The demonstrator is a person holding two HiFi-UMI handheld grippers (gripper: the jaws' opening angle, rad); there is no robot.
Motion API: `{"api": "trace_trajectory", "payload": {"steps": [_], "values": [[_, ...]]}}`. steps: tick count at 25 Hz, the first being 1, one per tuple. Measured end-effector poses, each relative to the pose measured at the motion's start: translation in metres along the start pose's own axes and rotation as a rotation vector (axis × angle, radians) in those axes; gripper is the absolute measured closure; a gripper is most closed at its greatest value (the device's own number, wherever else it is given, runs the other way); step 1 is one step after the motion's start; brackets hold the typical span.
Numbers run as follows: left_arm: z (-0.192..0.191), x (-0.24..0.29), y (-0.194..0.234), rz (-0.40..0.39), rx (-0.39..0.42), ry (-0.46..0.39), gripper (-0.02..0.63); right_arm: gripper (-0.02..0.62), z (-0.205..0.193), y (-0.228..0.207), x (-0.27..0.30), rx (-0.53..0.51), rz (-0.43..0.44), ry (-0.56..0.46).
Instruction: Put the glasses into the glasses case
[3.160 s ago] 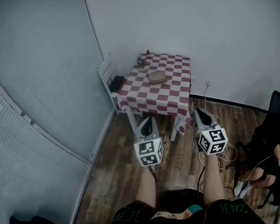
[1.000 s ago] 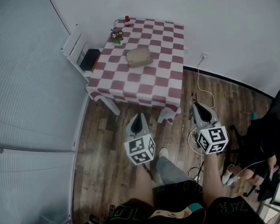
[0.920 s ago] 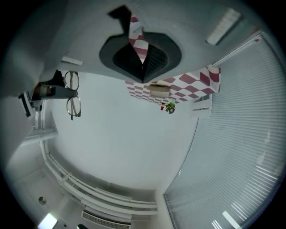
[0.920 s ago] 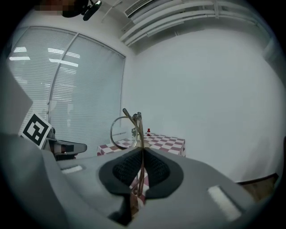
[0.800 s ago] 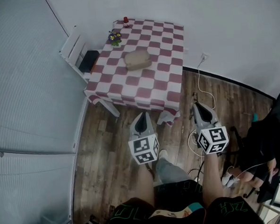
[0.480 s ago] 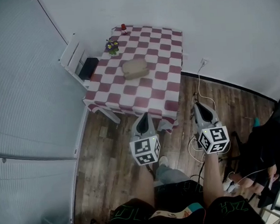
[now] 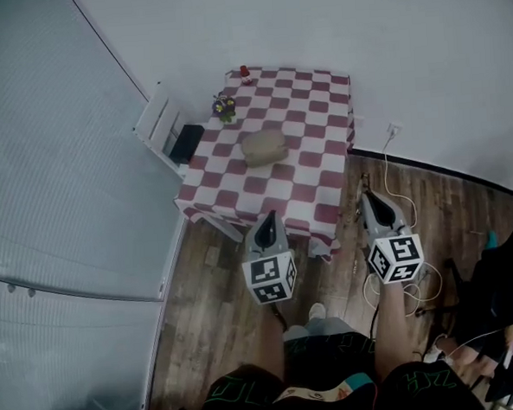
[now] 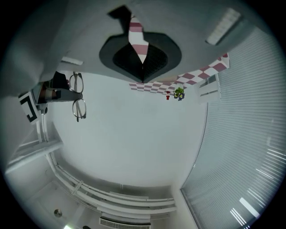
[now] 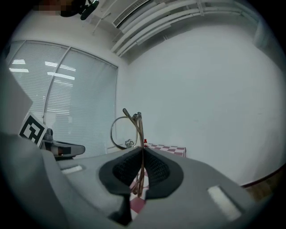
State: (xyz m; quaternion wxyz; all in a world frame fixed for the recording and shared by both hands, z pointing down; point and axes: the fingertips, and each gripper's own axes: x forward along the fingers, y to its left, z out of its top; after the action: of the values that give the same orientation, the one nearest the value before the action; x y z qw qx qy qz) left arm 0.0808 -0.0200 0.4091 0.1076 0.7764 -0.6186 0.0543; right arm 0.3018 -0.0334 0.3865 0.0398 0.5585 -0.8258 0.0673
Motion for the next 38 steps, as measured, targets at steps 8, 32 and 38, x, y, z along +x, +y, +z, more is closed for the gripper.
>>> {"api": "trace_trajectory", "payload": {"steps": [8,32,38], "values": [[0.034,-0.001,0.010,0.029,0.034,-0.035,0.598,0.575,0.025,-0.013,-0.001,0.029,-0.013,-0.065],[0.007,0.061,0.050,0.030,0.021,0.041,0.598,0.575,0.031,0.006,0.082,-0.023,0.029,-0.054],[-0.006,0.074,0.074,0.057,0.019,0.089,0.598,0.575,0.022,0.015,0.113,-0.002,0.058,-0.034]]}}
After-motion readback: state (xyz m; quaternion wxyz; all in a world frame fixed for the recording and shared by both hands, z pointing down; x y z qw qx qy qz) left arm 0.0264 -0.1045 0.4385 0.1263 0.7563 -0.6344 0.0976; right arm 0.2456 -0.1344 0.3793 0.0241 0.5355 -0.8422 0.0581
